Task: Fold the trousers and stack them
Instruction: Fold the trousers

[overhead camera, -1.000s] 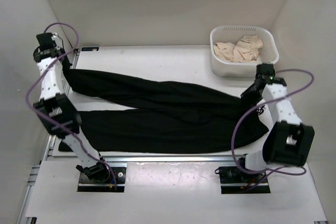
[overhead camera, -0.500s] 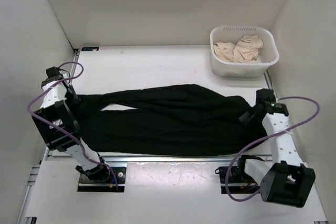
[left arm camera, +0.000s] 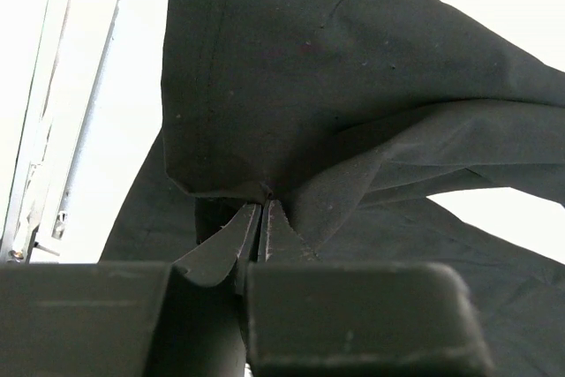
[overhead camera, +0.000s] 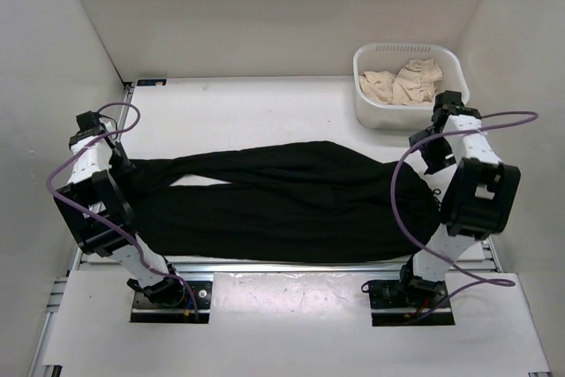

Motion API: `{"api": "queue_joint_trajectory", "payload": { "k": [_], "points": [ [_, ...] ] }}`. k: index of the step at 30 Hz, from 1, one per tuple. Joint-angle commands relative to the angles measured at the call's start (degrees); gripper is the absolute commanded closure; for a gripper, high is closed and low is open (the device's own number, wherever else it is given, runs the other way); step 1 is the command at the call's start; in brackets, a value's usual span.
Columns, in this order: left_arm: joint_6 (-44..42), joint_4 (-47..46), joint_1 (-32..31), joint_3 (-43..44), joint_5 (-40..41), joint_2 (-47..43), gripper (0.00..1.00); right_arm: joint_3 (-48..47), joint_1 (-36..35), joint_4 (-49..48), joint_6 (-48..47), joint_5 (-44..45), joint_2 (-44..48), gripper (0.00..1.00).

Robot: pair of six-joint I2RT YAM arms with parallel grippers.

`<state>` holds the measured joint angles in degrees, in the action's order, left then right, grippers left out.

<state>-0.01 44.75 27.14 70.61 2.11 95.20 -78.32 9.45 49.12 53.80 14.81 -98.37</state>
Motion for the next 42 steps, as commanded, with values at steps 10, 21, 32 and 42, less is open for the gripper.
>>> {"api": "queue_joint_trajectory", "payload": {
  "k": [10,21,32,42],
  "points": [
    [0.0,-0.7,-0.2,1.7,2.9,0.9,0.86,14.9,3.3,-8.3,10.8,-13.6,-3.4,0.20],
    [0.0,-0.7,-0.2,2.9,3.9,0.9,0.86,14.4,4.0,-6.0,3.2,-11.3,-9.2,1.00],
    [0.0,-1.2,1.4,23.6,3.4,-0.3,0.86,-1.6,5.6,1.6,-7.6,7.3,9.0,1.00],
    [0.0,-1.2,10.2,-0.7,5.4,-14.6,0.86,23.2,13.8,1.9,-7.5,5.0,29.0,1.00]
  ]
}}
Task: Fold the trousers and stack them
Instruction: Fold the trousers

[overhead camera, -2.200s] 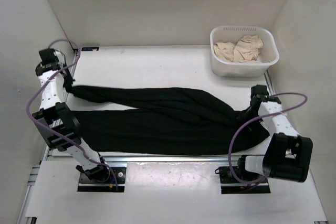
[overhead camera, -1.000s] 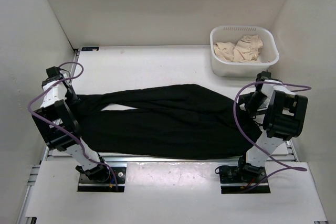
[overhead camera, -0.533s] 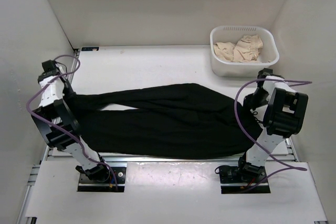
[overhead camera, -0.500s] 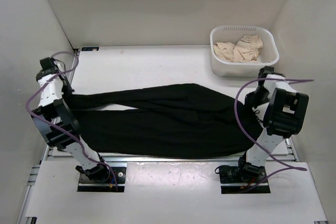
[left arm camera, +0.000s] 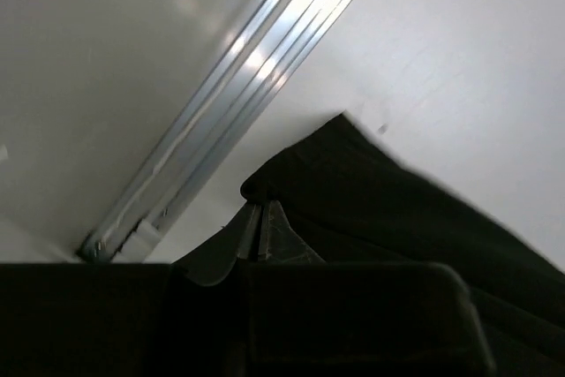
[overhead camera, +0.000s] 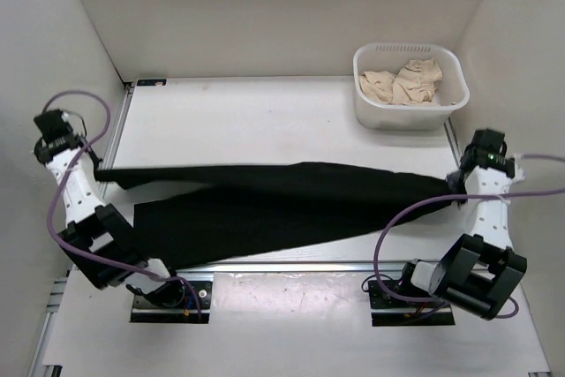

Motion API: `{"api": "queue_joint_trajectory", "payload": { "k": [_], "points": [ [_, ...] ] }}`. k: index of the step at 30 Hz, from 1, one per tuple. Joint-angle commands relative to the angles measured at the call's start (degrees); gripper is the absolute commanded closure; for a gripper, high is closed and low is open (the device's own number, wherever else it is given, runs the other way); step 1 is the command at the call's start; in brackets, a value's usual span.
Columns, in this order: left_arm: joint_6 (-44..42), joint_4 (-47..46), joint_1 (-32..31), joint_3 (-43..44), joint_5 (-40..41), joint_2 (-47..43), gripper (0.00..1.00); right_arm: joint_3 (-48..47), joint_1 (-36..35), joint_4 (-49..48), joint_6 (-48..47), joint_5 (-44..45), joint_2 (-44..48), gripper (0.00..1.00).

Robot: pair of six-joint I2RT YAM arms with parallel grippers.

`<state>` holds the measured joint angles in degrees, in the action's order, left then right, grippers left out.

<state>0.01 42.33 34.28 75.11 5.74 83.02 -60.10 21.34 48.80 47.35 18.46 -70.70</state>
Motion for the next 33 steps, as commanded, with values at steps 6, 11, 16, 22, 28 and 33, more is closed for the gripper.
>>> {"api": "queue_joint_trajectory", "payload": {
  "k": [6,11,16,22,28,33],
  "points": [
    [0.0,2.3,4.7,-16.9,1.8,-8.8,0.86,11.8,1.9,-3.5,-3.1,-1.7,0.8,1.00],
    [0.0,3.7,4.7,-16.6,2.3,-10.7,0.86,4.2,1.9,-3.5,-5.8,-1.6,-4.5,1.00],
    [0.0,5.6,4.7,-6.7,3.5,-8.2,0.86,-7.0,1.9,-2.2,-8.6,-4.0,-8.7,1.00],
    [0.0,9.4,4.7,5.5,2.2,-3.8,0.86,-20.2,1.9,0.1,-11.0,-15.5,-16.6,1.00],
    [0.0,12.7,4.7,3.7,-0.7,-4.0,0.86,-13.7,0.1,-1.2,-10.4,-17.4,-14.6,1.00],
    [0.0,13.8,4.7,-14.4,0.1,-13.9,0.86,2.4,1.2,-1.7,-10.4,-12.7,-8.3,0.62]
  ]
}}
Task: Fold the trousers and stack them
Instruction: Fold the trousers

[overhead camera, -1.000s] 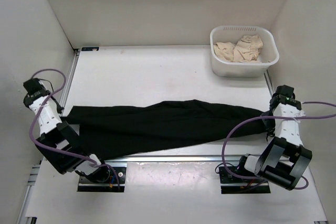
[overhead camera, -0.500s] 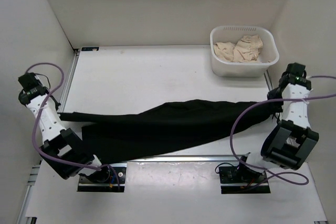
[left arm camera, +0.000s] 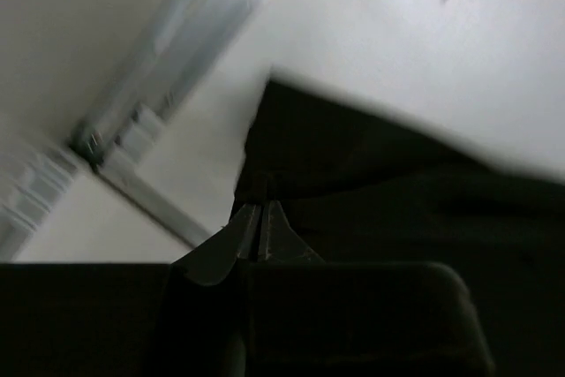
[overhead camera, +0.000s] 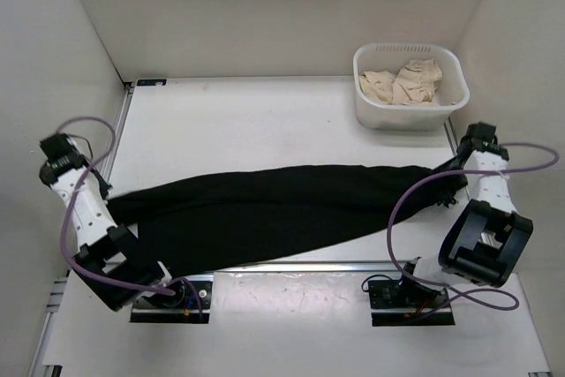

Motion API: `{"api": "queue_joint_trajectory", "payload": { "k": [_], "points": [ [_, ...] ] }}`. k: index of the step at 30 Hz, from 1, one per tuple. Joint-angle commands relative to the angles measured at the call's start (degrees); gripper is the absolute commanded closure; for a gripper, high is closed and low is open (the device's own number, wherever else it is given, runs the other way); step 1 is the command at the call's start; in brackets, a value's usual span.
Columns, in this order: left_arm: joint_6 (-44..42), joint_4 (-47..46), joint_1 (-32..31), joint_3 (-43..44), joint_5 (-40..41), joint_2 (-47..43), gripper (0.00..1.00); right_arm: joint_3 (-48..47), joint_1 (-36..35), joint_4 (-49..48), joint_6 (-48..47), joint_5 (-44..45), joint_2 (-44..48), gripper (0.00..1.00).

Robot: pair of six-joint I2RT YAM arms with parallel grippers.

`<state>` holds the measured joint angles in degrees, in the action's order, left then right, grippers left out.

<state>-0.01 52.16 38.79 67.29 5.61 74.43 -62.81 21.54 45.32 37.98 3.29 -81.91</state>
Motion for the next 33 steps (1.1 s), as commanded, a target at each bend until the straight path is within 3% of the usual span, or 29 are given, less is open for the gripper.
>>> {"api": "queue_joint_trajectory", "payload": {
  "k": [1,2,4,8,14,17,20,23,25,29,33],
  "points": [
    [0.0,4.0,0.2,-8.9,1.0,-6.4,0.86,7.6,1.7,1.8,-1.5,2.5,2.9,0.52],
    [0.0,4.0,0.2,-11.1,1.9,-8.1,0.86,7.6,1.8,1.8,-2.1,3.6,3.6,0.43],
    [0.0,4.6,0.2,-16.6,3.9,-9.6,0.86,7.6,1.8,2.9,-2.7,5.7,4.1,0.35],
    [0.0,4.6,0.8,-21.3,5.6,-11.6,0.86,2.7,-2.8,3.5,-5.2,7.5,6.8,0.33],
    [0.0,7.0,1.3,-21.2,2.8,-12.1,0.86,-4.0,-29.5,2.2,-7.9,11.3,4.6,0.41],
    [0.0,12.2,1.3,-18.2,-6.9,-10.9,0.86,-4.6,-49.2,-1.2,-8.6,9.6,-0.6,0.52],
    [0.0,13.9,-0.9,-18.8,-16.6,-10.9,0.86,-3.3,-59.9,-6.0,-10.5,6.0,-7.0,0.63],
    [0.0,12.0,-8.0,-22.1,-19.1,-10.4,0.86,-3.3,-65.2,-7.4,-10.5,5.1,-12.9,0.76],
    [0.0,9.2,-13.5,-24.5,-16.7,-8.9,0.86,-3.3,-65.7,-8.1,-8.5,5.1,-15.5,0.77],
    [0.0,0.4,-20.5,-32.5,-5.2,-6.3,0.86,-0.7,-64.4,-10.9,-4.2,5.1,-17.0,0.77],
    [0.0,-10.0,-21.3,-37.0,3.8,-2.8,0.86,-0.1,-62.5,-8.7,0.2,9.7,-17.0,0.77]
  ]
}}
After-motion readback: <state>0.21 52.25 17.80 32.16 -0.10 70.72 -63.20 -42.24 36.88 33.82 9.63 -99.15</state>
